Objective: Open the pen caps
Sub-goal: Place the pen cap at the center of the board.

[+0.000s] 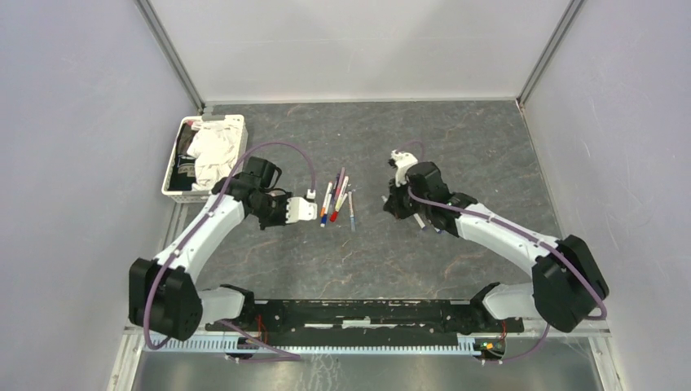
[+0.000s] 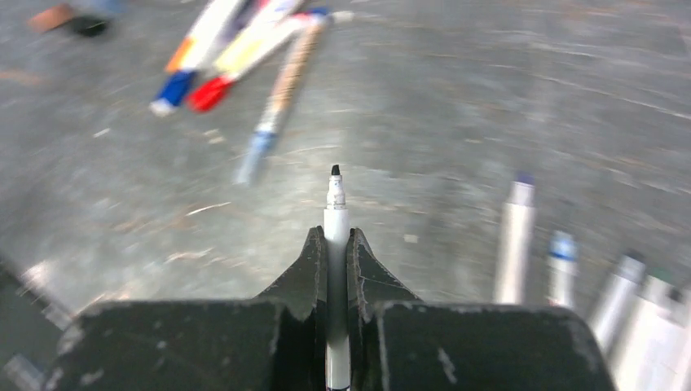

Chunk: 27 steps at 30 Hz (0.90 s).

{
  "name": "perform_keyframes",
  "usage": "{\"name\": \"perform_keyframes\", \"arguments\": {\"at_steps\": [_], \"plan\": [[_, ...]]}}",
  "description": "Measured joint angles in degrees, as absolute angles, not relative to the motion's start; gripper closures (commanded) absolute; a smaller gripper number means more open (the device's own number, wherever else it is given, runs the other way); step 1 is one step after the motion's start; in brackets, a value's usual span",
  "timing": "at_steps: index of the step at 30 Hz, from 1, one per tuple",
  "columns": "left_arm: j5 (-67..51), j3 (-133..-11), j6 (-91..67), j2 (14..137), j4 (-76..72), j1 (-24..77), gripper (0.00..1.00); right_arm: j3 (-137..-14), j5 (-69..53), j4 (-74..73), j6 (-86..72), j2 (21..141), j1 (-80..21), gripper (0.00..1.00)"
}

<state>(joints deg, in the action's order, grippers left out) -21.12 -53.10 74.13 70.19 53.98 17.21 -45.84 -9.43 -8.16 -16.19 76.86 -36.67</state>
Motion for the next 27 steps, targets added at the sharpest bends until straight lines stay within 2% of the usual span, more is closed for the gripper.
{"name": "perform_keyframes", "arguments": {"at_steps": [4, 8, 13, 15, 16, 17, 27], "plan": [[-20.9, -51.1, 71.1, 73.8, 48.3, 13.9, 0.91, -43.7, 3.1, -9.2, -16.3, 74.8, -33.6, 1.0], [-19.6, -48.7, 68.6, 77.1, 43.4, 12.9, 0.81, -41.3, 10.2, -9.7, -16.6, 74.9, -29.8, 1.0], [-19.5, -46.2, 66.8, 79.1, 39.6, 12.6, 0.57, -39.5, 13.7, -9.6, -16.6, 77.3, -26.5, 1.0], [-19.6, -45.9, 65.9, 79.1, 38.8, 12.5, 0.37, -39.1, 14.1, -9.3, -16.6, 78.4, -26.3, 1.0], [-19.6, -45.9, 65.5, 79.1, 38.5, 12.5, 0.07, -38.8, 14.1, -9.0, -16.6, 79.0, -26.3, 1.0], [-19.6, -45.9, 65.0, 79.1, 38.2, 12.5, 0.01, -38.6, 14.1, -8.8, -16.6, 79.4, -26.3, 1.0], [-23.0, -52.7, 60.3, 78.4, 41.5, 11.7, 0.0, -37.6, 13.5, -5.8, -15.9, 82.5, -26.3, 1.0]]}}
